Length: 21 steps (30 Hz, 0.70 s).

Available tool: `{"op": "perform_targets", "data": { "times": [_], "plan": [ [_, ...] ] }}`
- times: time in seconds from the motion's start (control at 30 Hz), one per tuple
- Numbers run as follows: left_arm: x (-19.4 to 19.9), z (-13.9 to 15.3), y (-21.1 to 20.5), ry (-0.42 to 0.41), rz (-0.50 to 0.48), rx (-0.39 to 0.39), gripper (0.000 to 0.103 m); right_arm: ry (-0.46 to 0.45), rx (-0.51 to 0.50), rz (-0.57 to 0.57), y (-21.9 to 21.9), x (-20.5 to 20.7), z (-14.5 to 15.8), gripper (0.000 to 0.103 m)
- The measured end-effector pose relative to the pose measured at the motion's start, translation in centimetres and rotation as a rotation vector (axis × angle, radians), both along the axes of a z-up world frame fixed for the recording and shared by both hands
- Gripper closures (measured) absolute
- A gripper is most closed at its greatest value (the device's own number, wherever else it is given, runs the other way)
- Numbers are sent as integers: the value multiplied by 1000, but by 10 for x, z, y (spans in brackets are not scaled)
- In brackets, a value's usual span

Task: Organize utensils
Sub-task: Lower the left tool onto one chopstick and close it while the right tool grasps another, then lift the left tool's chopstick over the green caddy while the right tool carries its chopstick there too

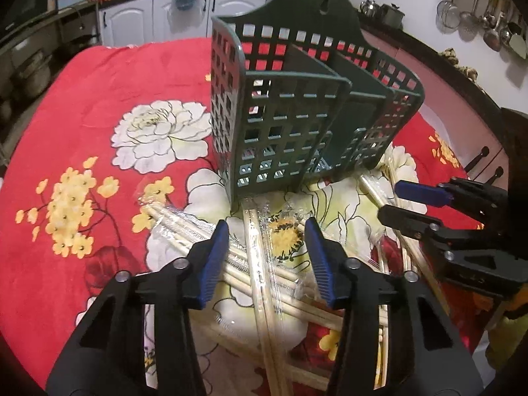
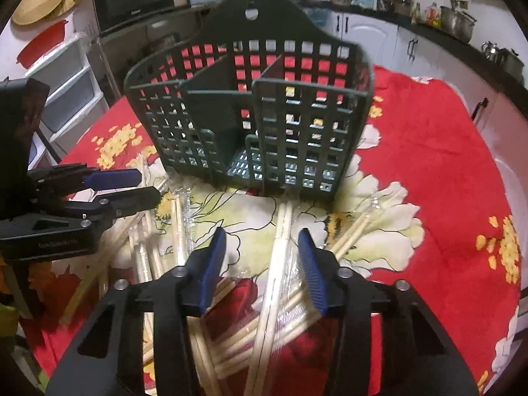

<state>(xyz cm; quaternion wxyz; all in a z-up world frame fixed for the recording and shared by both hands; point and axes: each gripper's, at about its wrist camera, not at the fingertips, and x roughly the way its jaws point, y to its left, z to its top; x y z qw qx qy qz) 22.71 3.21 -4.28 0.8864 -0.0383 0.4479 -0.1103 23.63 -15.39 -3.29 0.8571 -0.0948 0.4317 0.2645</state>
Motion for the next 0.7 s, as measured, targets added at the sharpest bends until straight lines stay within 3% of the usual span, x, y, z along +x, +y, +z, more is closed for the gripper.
{"op": "perform_targets", "data": {
  "times": [0.37,0.47,0.7],
  "plan": [
    [20,-14,-5,66,22,45,70,75,-17,-35,3,25,-13,79],
    [23,-19,-7,78,20,50,75,119,-9,-50,-1,32,-18,89],
    [32,-20,0,92,39,33,94,119,34,-31,-13,28,-9,94]
  ]
}}
